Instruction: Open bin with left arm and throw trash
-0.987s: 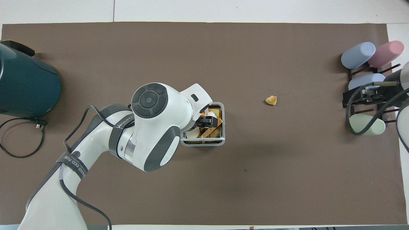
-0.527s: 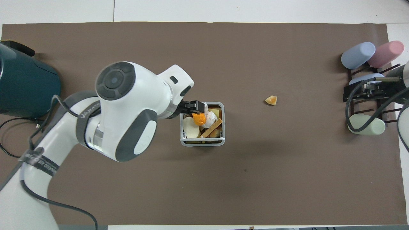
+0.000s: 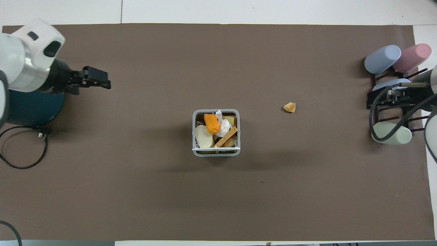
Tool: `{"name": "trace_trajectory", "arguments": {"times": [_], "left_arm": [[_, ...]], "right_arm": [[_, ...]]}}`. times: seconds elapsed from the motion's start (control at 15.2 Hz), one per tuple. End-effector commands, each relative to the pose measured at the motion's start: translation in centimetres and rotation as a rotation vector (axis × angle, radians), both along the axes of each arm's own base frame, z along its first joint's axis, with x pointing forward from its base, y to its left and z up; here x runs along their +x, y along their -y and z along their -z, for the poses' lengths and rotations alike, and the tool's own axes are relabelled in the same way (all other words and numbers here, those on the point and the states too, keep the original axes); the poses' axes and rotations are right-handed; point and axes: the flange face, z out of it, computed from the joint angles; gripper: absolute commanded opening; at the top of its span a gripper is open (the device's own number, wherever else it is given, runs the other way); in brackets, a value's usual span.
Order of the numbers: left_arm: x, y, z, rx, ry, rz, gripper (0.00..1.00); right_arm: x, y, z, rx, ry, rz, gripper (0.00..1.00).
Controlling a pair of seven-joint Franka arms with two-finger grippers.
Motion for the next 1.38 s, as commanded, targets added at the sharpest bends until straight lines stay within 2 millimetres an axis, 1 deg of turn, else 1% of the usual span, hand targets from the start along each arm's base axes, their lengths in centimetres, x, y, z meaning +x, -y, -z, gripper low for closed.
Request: {"name": "trace_trajectory", "arguments": {"times": [0.0,0.07,0.13,0.26,0.39,0.46,0.59,0.66,0.72,0.79,0.86,0.92,1.05,1.12,1.18,1.32], "left_arm": [[-1.5,-4.4,-1.0,0.086,-0.029,0.115,1.00],[-2.2,-5.0,-1.4,0.111,-0.043,0.142,1.00],[-3.1,-5.1,-1.9,0.136,-0.071,0.151,1.00],[-4.6,-4.8,-2.8,0.153,-0.088,0.159,1.00],[-5.6,-4.8,-4.0,0.161,-0.101,0.120,1.00],[-5.8,-4.9,-4.8,0.166,-0.096,0.090,1.00],[-6.1,-4.7,-6.8,0.180,-0.092,0.091,1.00],[-6.3,-4.9,-6.8,0.189,-0.107,0.092,1.00],[-6.4,-4.4,-6.5,0.190,-0.110,0.105,1.00],[-6.2,-4.5,-5.9,0.184,-0.119,0.097,1.00],[-5.9,-4.7,-5.3,0.178,-0.118,0.089,1.00],[-5.6,-4.5,-5.1,0.177,-0.115,0.092,1.00],[-5.7,-4.4,-5.4,0.176,-0.126,0.095,1.00],[-5.7,-4.6,-5.6,0.174,-0.126,0.092,1.00],[-5.8,-4.7,-5.8,0.167,-0.122,0.090,1.00],[-5.8,-5.1,-6.1,0.154,-0.117,0.079,1.00]], "right_arm": [[-0.3,0.0,-0.1,0.012,0.009,0.009,1.00],[-0.3,0.0,0.0,0.012,0.007,0.009,1.00],[-0.4,0.0,-0.1,0.012,0.009,0.010,1.00],[-0.4,0.0,-0.1,0.012,0.009,0.009,1.00],[-0.4,0.0,-0.1,0.012,0.007,0.010,1.00],[-0.4,0.1,-0.1,0.012,0.007,0.012,1.00],[-0.4,0.1,0.0,0.012,0.007,0.011,1.00],[-0.3,-0.2,0.1,0.012,0.013,0.006,1.00],[-0.2,-0.3,0.5,0.014,0.031,-0.002,1.00],[0.0,-0.7,0.9,0.014,0.044,-0.007,1.00],[0.5,-2.5,1.7,0.015,0.051,-0.038,1.00],[1.4,-3.0,2.8,0.021,0.069,-0.043,1.00],[4.0,-4.3,6.5,0.053,0.086,-0.046,1.00],[4.9,-5.2,8.5,0.057,0.099,-0.054,1.00],[5.5,-5.8,10.7,0.058,0.113,-0.062,1.00],[5.4,-7.0,14.8,0.060,0.137,-0.082,1.00]]}}
